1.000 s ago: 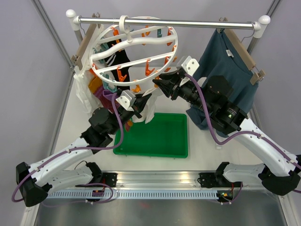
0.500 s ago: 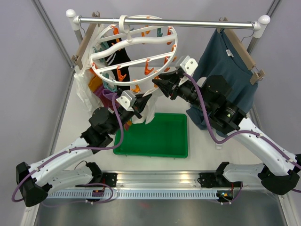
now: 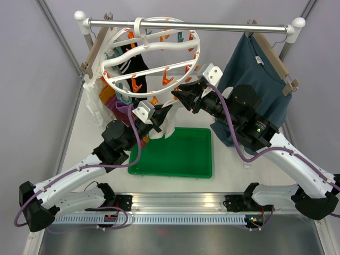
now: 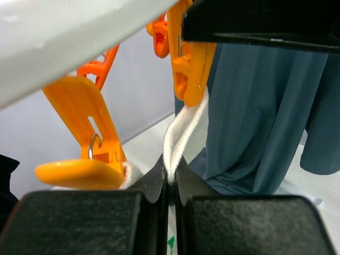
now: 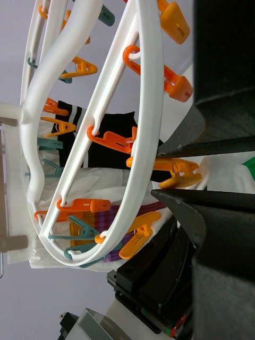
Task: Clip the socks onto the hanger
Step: Clamp the sock onto the hanger.
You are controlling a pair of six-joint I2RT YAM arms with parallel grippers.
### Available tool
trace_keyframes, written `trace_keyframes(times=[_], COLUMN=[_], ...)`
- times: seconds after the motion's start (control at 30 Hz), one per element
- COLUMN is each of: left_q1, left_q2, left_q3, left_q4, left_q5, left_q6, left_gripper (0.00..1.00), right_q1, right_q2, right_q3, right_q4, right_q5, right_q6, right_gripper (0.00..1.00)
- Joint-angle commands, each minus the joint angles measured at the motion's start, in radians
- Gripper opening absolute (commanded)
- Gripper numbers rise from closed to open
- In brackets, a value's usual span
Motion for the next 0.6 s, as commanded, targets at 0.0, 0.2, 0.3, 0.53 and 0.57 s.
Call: trace_keyframes(times=[0.0,0.2,0.3,0.53,0.57], left_q1=[-0.008,-0.008,-0.008,-0.008,-0.008], left_q2=[0.003,-0.013,-0.017,-0.024,-0.024], left_q3=[0.048,0.045,0.045,0.057,0.059], left_q4=[0.070,0.073,0.072,0.069,0.069], left_q5=[-0.018,-0.006,-0.001,-0.004,-0.006], left_q6=[0.007,-0.004,-0.005,-0.027,-0.031], left_gripper=[0.02,0.02,0.02,0.02,0.02], right_q1=[-0.001,-0.002,-0.001,-0.001,-0.002], right_q2=[-0.007,-0.012,-0.013,-0.015,-0.015], right_q3=[0.033,0.030,0.029,0.022,0.021], right_q4=[-0.008,-0.009,-0.009,-0.015,-0.015], right_q5=[-0.028,-0.028,-0.035,-0.035,-0.035], right_q6=[-0.008,-0.015,-0.017,-0.026,-0.031], right_gripper=[0.00,0.00,0.00,0.00,0.00])
